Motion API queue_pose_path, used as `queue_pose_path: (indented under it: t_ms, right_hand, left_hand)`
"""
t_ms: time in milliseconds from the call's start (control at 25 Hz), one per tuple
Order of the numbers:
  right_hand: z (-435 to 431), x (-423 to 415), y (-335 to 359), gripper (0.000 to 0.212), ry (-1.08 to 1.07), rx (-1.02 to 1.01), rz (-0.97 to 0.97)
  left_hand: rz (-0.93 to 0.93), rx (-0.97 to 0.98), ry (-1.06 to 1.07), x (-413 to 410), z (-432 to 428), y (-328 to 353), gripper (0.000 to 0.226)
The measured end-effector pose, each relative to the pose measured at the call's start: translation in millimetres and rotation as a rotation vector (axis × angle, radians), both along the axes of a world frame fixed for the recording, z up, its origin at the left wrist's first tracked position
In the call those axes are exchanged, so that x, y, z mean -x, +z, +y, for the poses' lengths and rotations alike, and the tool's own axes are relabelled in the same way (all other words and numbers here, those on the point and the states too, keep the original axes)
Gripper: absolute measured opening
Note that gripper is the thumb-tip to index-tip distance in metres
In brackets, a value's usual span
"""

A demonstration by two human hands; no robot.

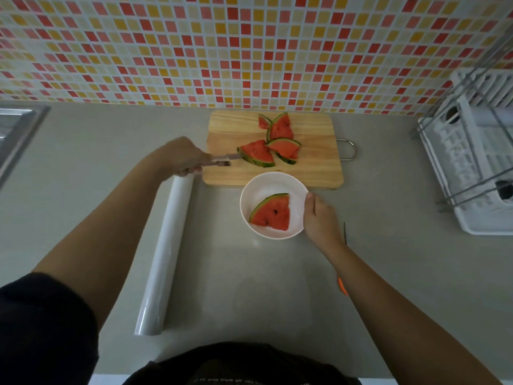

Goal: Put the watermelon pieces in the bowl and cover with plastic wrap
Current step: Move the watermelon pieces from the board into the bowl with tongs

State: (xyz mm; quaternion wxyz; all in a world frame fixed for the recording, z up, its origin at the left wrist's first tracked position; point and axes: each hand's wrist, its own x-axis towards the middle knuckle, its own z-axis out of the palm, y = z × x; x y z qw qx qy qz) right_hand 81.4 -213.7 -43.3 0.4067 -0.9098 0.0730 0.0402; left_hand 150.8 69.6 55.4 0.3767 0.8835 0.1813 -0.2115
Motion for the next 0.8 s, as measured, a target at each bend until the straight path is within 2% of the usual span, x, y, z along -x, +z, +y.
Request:
queue_pose_path:
  t_ms: [80, 320, 440, 520, 640, 800]
  right_hand:
    - [0, -1, -3, 0.038, -0.009, 0.007, 0.013]
    - [-1, -2, -6, 0.04, -0.002, 0.024, 0.008]
    - [-1, -3, -6, 0.039, -0.003, 0.027, 0.012]
    - [-1, -3, -6, 0.039, -0.003, 0.029, 0.009]
    - [-1, -2, -5, 0.04, 0.015, 0.033, -0.005]
    - [-1, -3, -4, 0.04, 0.016, 0.016, 0.021]
  left_hand:
    - [-0.018, 0.088, 0.086, 1, -7, -24, 0.028]
    - [-0.138, 0.171, 0.219, -3, -16, -52, 0.028]
    - [-0.152, 0.332, 0.298, -6, -17, -52, 0.023]
    - [-0.139, 0.398, 0.287, -10, -21, -53, 0.022]
    - [-0.116, 0.362, 0.244, -14, -28, -59, 0.02]
    - [-0.124, 0.434, 0.306, -13, -28, -68, 0.014]
